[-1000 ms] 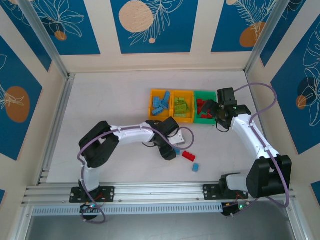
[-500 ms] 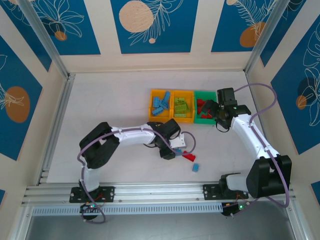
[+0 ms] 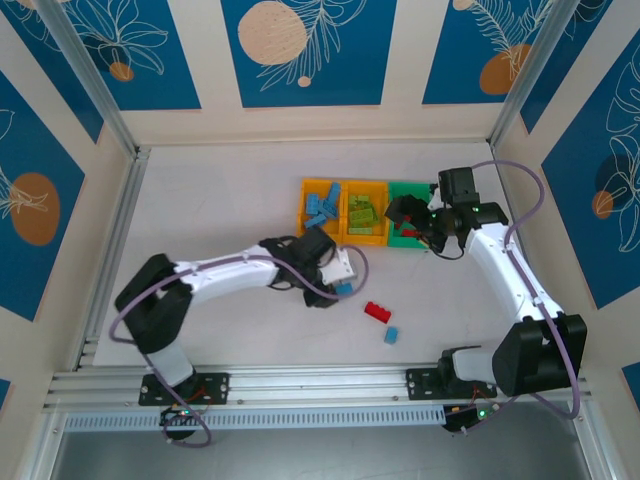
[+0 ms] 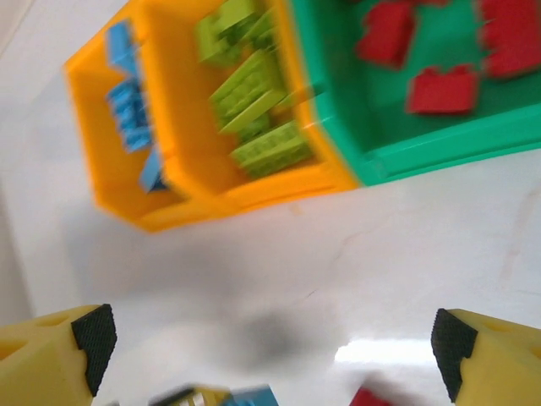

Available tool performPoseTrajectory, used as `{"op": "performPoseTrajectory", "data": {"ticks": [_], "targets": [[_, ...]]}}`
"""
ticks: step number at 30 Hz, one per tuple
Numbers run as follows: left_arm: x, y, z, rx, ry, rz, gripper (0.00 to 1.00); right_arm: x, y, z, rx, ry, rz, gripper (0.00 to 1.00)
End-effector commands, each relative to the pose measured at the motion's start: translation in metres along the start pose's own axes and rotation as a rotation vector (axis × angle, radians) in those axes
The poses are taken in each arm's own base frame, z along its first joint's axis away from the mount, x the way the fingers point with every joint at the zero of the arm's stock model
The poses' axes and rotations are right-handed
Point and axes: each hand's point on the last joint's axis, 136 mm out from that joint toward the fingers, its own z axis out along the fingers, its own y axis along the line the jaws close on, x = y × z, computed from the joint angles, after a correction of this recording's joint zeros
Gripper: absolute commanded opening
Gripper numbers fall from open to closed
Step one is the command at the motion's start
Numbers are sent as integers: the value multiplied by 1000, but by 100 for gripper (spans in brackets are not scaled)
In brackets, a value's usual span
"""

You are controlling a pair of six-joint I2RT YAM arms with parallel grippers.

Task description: Sort the legos into containers by color

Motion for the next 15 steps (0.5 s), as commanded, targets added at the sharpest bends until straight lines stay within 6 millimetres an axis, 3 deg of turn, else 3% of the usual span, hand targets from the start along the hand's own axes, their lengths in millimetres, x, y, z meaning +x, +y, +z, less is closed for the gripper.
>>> {"op": "performPoseTrajectory", "data": {"ticks": [1, 6, 10, 15], "targets": [[-32, 18, -46, 1, -196, -94, 30, 30, 37, -12, -216, 172, -62, 97], [-49, 43, -88, -25, -312, -136, 30, 61, 76, -15, -450, 359, -114, 95], [-64, 41, -101, -7, -351, -116, 30, 88, 100, -6, -503, 478, -184, 95], [-76, 38, -108, 20, -395, -122, 30, 95, 119, 12, -509, 510, -209, 90]]}}
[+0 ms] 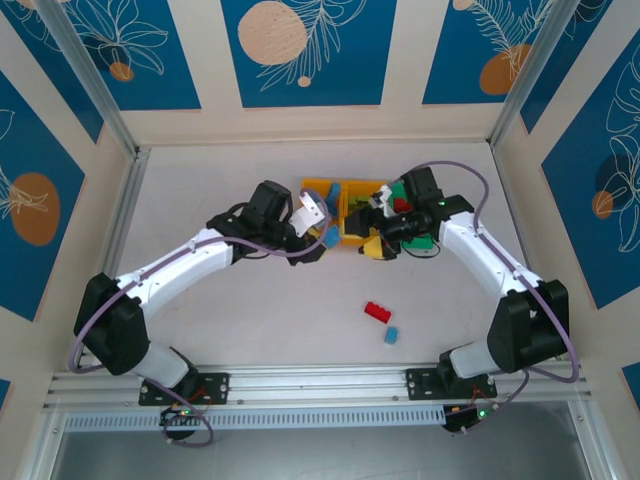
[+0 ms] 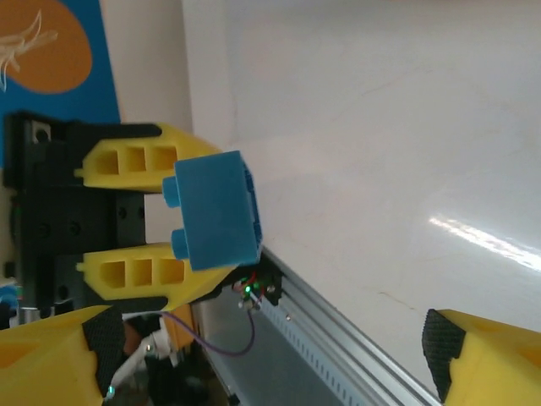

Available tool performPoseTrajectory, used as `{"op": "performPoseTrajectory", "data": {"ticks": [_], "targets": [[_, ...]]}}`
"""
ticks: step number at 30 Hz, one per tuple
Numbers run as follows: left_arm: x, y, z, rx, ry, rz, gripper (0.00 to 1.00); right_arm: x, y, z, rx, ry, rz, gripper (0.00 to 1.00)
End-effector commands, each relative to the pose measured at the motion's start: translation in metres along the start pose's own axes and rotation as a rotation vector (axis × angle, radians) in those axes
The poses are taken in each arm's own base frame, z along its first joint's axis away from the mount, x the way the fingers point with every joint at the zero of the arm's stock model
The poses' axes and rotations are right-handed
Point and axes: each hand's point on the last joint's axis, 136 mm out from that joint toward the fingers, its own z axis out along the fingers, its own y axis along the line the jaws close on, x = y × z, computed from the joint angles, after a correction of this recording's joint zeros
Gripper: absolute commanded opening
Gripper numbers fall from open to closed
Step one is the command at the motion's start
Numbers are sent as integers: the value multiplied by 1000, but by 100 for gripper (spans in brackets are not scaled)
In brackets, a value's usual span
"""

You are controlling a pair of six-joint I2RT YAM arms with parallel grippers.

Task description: Sort the legos into containers by color

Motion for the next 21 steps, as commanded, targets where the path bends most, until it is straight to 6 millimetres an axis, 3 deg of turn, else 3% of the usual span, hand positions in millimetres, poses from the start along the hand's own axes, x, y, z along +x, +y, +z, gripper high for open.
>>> {"op": "performPoseTrajectory", "data": {"ticks": [1, 11, 14, 15, 17, 18, 19, 21], "targets": [[-19, -11, -7, 56, -54, -5, 30, -6, 24, 7, -71, 27, -46, 86], [-21, -13, -6, 67, -69, -7, 31, -10, 36, 29, -93, 59, -51, 38], [-21, -13, -8, 61, -74, -1, 32, -15, 46, 29, -86, 29, -71, 30], [-22, -13, -10, 51, -79, 2, 36, -19, 48, 29, -74, 6, -83, 27], [-23, -7, -15, 2, -97, 1, 58, -30, 52, 29, -39, -51, -103, 23], [-23, -2, -20, -41, -109, -2, 72, -39, 46, 29, 24, -102, -107, 22], [-22, 3, -25, -84, -119, -11, 79, -48, 38, 29, 99, -149, -107, 21], [-20, 14, -40, -180, -147, -34, 87, -70, 21, 29, 267, -241, -113, 21]]}}
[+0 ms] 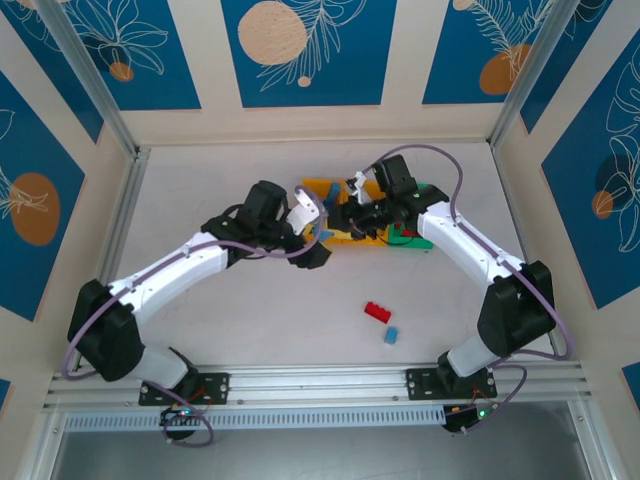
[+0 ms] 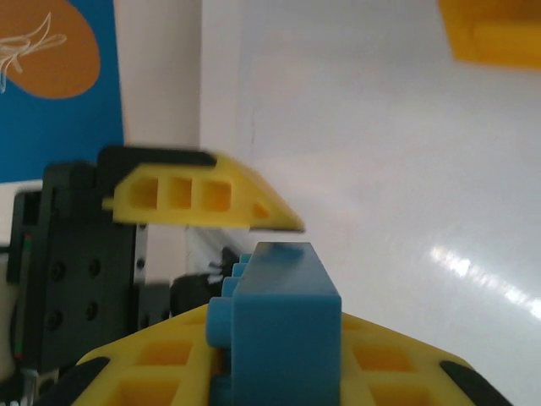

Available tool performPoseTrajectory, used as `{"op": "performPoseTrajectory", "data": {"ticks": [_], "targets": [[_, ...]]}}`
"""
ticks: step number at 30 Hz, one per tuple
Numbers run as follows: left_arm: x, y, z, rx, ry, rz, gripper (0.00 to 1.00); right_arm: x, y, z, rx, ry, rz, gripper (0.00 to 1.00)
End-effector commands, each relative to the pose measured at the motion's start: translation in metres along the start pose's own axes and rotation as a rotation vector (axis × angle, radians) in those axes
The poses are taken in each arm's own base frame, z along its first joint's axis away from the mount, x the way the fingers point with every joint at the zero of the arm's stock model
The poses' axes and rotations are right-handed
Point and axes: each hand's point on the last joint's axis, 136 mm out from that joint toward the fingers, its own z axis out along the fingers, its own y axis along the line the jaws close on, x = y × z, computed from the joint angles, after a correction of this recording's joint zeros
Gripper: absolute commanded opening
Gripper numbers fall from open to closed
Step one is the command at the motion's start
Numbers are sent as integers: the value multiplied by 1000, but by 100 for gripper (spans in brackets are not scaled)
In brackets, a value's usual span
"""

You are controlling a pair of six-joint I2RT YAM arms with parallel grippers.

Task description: Sort the legos into containers by color

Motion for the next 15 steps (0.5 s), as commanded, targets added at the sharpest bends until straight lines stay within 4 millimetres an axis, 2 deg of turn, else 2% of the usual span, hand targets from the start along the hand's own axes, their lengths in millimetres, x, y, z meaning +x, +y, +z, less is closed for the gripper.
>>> {"op": "performPoseTrajectory", "data": {"ticks": [1, 6, 9, 11, 13, 15], "targets": [[-13, 18, -30, -166, -90, -20, 89, -43, -30, 2, 272, -181, -17, 21], [6, 43, -60, -369, -124, -166, 90, -93, -75, 23, 529, -275, -48, 21], [22, 53, -72, -456, -120, -241, 90, -110, -88, 41, 598, -261, -63, 22], [29, 52, -75, -462, -130, -258, 90, -114, -92, 54, 594, -229, -61, 32], [31, 49, -78, -449, -155, -267, 90, -116, -87, 61, 579, -210, -64, 53], [32, 43, -76, -414, -168, -249, 89, -117, -79, 58, 564, -218, -68, 60]]}}
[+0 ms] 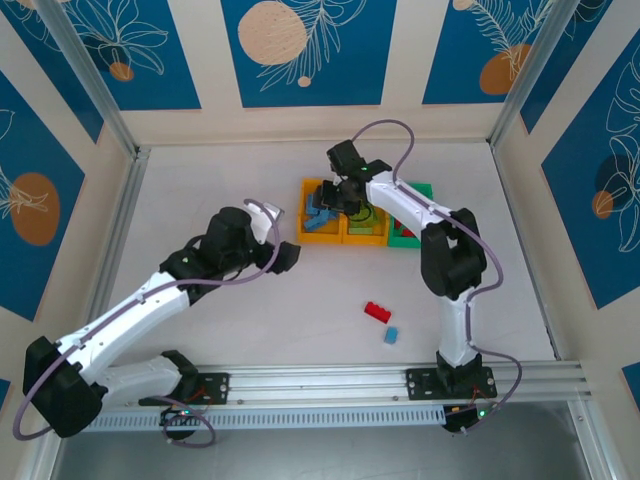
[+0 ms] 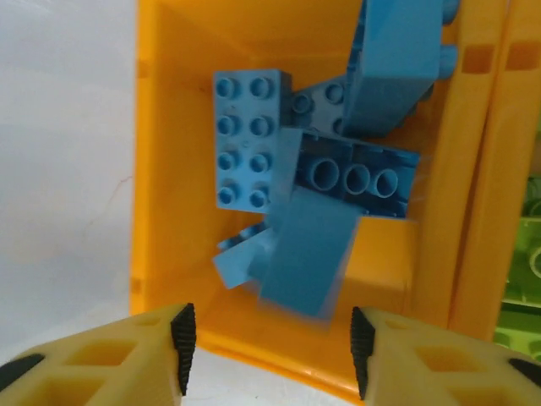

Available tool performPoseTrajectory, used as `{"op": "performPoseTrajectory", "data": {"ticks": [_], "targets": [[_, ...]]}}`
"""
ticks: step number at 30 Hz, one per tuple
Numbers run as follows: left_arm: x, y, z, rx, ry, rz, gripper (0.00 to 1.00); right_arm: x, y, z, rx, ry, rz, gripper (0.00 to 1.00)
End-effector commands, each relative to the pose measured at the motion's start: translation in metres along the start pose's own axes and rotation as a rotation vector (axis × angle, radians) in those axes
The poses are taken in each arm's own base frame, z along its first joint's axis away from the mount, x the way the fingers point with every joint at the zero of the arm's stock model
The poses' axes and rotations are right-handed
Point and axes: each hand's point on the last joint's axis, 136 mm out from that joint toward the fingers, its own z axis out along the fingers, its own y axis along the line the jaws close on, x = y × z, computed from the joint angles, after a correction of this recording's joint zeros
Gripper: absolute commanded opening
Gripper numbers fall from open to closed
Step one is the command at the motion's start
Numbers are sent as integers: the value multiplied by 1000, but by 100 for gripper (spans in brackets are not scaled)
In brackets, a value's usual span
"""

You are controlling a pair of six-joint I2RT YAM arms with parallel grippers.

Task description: Sort the legos into containers by color

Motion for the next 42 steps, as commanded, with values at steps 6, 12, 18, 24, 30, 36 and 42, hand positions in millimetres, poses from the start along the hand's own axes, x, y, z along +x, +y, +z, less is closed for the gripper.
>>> {"op": "performPoseTrajectory", "data": {"ticks": [6, 12, 18, 24, 30, 36, 42], "targets": [[3, -50, -3, 292, -60, 152, 83, -9, 3, -78, -63, -111, 68, 62], [58, -136, 2, 583, -47, 736, 88, 8, -59, -147, -64, -238, 219, 68], [92, -187, 43, 744, 38, 925, 89, 35, -129, -197, 33, -351, 316, 86], [106, -215, 102, 777, 135, 1009, 85, 61, -164, -213, 52, -366, 408, 89], [124, -225, 139, 825, 206, 1019, 77, 72, -172, -213, 44, -354, 435, 89], [146, -222, 149, 843, 270, 1040, 62, 68, -171, -218, 32, -367, 430, 89], [150, -220, 157, 837, 286, 1042, 38, 67, -169, -216, 19, -362, 436, 89]]}}
